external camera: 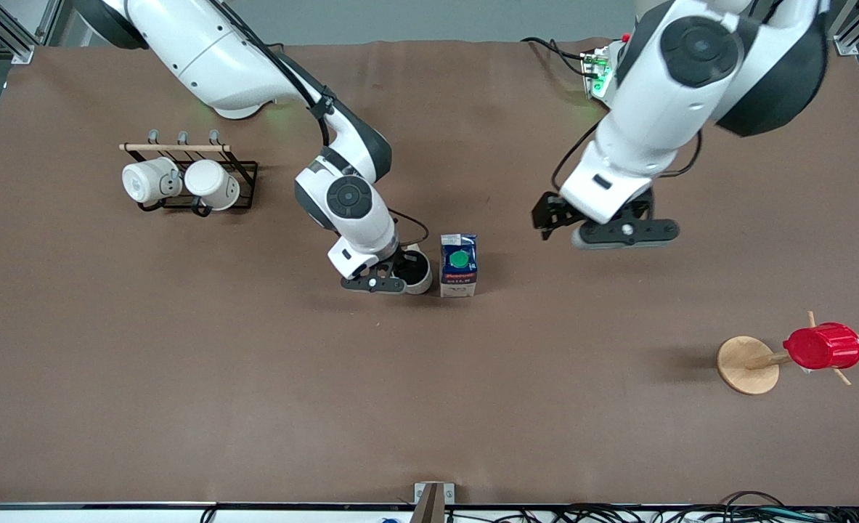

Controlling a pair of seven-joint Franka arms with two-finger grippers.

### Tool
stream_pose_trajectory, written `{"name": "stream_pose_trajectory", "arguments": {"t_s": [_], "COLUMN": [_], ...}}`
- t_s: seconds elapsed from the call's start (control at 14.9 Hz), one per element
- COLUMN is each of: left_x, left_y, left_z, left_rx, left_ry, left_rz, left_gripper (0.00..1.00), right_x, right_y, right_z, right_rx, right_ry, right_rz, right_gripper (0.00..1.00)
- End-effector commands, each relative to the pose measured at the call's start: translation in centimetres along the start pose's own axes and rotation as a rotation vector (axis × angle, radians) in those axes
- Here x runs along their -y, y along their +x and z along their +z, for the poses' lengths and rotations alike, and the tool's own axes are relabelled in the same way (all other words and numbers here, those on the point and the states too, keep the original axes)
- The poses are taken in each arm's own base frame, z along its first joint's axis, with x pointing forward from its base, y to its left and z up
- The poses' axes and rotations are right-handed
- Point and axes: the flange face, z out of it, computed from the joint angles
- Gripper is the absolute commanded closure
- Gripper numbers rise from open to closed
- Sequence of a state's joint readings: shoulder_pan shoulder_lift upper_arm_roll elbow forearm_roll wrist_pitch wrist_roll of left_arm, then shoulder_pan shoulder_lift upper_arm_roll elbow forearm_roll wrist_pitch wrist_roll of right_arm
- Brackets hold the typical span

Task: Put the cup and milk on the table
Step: 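Open the left gripper and lift it away from the carton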

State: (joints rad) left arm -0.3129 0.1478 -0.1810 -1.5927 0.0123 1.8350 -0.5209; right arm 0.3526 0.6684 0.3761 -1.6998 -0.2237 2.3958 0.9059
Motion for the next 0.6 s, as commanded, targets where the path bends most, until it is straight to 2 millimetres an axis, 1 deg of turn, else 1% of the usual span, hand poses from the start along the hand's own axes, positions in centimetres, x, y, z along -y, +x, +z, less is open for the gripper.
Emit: {"name": "stream_pose_trajectory", "arguments": {"t_s": [0.0, 0.07, 0.13, 0.2, 0.27, 0.4, 0.47, 0.54], "left_x": [3.9, 5.2, 6.3, 7.1, 8.1, 11.0, 12.0, 12.3], "left_y": [-0.9, -1.2, -1.3, -1.5, -1.7, -1.1, -1.0, -1.0], "left_z": [-3.0, -4.0, -4.6, -5.3, -6.0, -6.7, -6.8, -6.7], "left_rx": [0.011, 0.033, 0.053, 0.052, 0.046, 0.035, 0.033, 0.037], "left_ry": [-0.028, -0.057, -0.066, -0.064, -0.061, -0.058, -0.056, -0.050], "left_rz": [0.032, 0.037, 0.045, 0.058, 0.062, 0.082, 0.090, 0.099], "left_gripper": [0.00, 0.00, 0.00, 0.00, 0.00, 0.00, 0.00, 0.00], "right_x": [0.1, 0.2, 0.2, -0.1, -0.8, -2.7, -4.1, -6.0], "right_y": [0.5, 1.0, 1.3, 1.9, 2.8, 4.6, 5.4, 6.3], "right_z": [-0.3, -1.0, -1.8, -2.8, -4.7, -8.9, -12.0, -14.9], "right_rx": [-0.027, -0.031, -0.038, -0.045, -0.060, -0.090, -0.116, -0.142], "right_ry": [0.007, 0.009, 0.008, 0.003, -0.006, -0.042, -0.069, -0.100], "right_rz": [0.023, 0.029, 0.030, 0.036, 0.047, 0.075, 0.090, 0.111], "right_gripper": [0.62, 0.29, 0.01, 0.00, 0.00, 0.00, 0.00, 0.00]}}
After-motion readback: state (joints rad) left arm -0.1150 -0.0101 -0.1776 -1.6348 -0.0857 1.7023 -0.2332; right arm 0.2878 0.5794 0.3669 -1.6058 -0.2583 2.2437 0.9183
